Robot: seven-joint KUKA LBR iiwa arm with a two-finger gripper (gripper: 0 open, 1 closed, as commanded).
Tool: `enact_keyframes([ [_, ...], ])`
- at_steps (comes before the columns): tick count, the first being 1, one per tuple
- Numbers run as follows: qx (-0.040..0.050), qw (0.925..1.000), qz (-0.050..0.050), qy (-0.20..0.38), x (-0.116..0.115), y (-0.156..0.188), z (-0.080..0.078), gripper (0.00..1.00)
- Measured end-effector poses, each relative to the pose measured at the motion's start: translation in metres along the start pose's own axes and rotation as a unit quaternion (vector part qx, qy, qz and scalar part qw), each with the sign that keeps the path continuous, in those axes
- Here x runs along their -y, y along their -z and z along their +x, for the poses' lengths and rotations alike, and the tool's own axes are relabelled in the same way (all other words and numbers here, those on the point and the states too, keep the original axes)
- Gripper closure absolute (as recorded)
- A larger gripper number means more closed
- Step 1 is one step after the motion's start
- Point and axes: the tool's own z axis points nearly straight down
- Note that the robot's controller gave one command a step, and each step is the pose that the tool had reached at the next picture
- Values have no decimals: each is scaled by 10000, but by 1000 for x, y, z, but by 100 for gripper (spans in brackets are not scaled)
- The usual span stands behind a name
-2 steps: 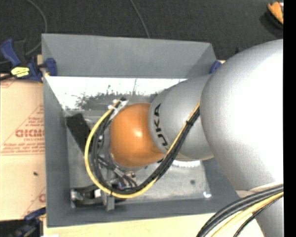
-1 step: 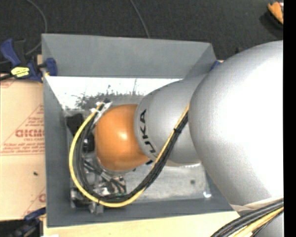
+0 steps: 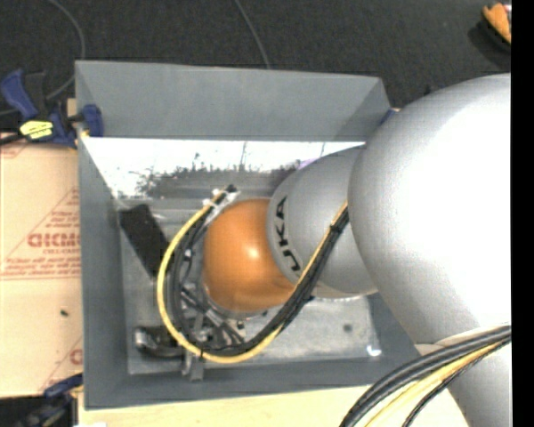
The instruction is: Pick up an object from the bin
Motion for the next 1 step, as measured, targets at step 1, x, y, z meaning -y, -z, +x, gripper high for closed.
enact_keyframes([
  [1, -56, 9995, 2, 322, 2, 0, 2, 100],
])
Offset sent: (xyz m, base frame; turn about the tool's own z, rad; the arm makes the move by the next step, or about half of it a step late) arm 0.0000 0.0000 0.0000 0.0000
